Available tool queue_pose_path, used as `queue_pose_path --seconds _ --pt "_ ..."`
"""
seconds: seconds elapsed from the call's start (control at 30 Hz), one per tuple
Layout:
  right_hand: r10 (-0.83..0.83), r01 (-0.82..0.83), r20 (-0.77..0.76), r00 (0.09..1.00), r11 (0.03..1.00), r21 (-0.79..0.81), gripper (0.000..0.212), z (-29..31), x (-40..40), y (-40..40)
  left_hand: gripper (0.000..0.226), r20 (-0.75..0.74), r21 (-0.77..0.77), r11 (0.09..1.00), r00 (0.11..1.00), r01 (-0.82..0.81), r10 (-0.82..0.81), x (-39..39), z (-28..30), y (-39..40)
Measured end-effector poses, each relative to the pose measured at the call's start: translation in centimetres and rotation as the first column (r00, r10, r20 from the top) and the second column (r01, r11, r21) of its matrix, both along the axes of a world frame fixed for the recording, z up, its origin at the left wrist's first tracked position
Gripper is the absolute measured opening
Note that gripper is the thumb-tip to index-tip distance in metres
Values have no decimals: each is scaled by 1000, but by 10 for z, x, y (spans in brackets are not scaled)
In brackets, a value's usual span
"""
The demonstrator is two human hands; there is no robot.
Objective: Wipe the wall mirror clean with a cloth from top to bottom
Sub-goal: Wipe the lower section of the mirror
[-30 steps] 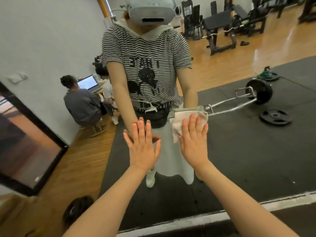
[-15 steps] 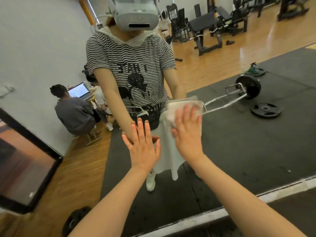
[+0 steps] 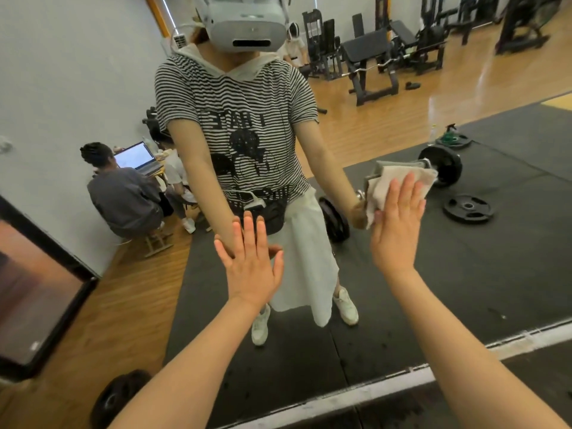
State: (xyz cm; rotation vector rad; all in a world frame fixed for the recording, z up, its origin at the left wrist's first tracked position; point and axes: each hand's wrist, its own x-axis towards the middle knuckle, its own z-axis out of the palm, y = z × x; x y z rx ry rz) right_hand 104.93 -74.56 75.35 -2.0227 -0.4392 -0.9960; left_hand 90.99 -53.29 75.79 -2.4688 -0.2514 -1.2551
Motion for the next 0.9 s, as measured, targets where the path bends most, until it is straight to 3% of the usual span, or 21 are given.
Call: queue_pose_path --seconds 0.07,0.23,0.47,0.67,0.9 --pt "20 -19 -15 1000 999 43 61 1 -14 23 86 0 2 1000 1000 -6 6 1 -1 1" --pt "189 -132 170 967 945 -298 81 -18 -62 81 74 -10 -9 1000 1000 3 -3 0 0 2" --pt "189 -56 255 948 890 -452 80 -22 -56 61 83 -47 -6 1000 999 7 -7 -8 10 -3" --pt "161 -50 215 963 894 -445 75 -20 -63 61 71 -140 -50 997 988 55 -61 -48 19 2" --pt "144 -21 285 948 919 -394 58 -15 -66 65 67 -90 -98 979 981 -181 173 -120 17 87"
